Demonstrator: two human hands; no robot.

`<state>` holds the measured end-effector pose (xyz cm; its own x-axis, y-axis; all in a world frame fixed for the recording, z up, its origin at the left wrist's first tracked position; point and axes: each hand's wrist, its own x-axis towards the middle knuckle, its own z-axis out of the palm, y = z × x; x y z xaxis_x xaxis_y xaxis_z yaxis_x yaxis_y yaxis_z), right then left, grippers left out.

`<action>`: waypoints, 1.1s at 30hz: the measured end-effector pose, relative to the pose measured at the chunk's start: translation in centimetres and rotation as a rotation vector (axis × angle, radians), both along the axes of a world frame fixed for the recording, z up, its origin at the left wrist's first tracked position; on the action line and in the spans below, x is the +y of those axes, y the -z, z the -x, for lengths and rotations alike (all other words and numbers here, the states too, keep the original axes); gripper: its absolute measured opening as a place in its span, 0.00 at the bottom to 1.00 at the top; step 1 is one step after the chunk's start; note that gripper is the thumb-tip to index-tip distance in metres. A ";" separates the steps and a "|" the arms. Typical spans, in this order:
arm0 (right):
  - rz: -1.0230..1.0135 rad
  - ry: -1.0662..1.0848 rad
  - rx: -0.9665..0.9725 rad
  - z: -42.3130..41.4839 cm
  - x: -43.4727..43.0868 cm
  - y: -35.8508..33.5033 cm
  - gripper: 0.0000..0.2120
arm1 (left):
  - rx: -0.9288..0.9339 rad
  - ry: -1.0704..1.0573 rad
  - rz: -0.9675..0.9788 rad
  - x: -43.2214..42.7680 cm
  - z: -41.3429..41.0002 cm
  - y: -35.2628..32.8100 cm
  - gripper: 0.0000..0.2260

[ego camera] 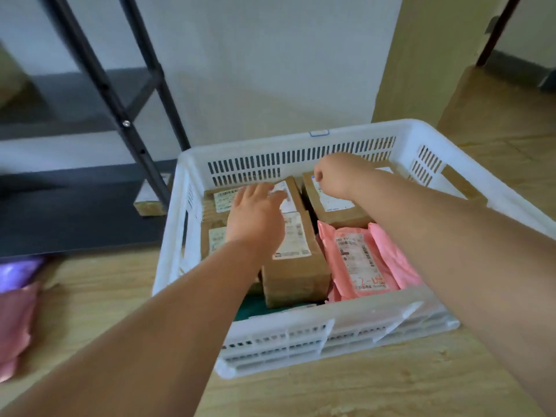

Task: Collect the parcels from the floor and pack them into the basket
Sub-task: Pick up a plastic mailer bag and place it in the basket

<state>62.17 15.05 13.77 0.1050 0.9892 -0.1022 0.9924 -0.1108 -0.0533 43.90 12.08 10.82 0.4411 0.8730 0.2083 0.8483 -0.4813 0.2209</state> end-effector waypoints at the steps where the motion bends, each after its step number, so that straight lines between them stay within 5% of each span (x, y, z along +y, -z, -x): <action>1: -0.014 -0.028 -0.003 1.4 0.4 -0.5 0.14 | -0.007 -0.035 -0.037 -0.1 1.7 -0.8 0.20; 13: -0.192 -0.367 0.203 23.6 -1.3 -8.9 0.14 | 0.169 -0.610 -0.012 -7.4 29.6 -2.6 0.24; 18: -0.129 -0.486 0.377 33.7 -6.5 -5.8 0.15 | 0.154 -0.772 0.096 -11.3 39.1 -1.1 0.22; 33: 0.230 -0.600 0.217 55.8 -5.8 7.7 0.22 | -0.042 -1.027 0.297 -9.5 55.3 8.6 0.20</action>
<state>6.41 9.20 6.09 -0.5018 0.8203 -0.2744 0.8553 0.4232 -0.2990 -11.38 2.56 2.23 -0.5368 0.8403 -0.0757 0.8056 0.5371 0.2501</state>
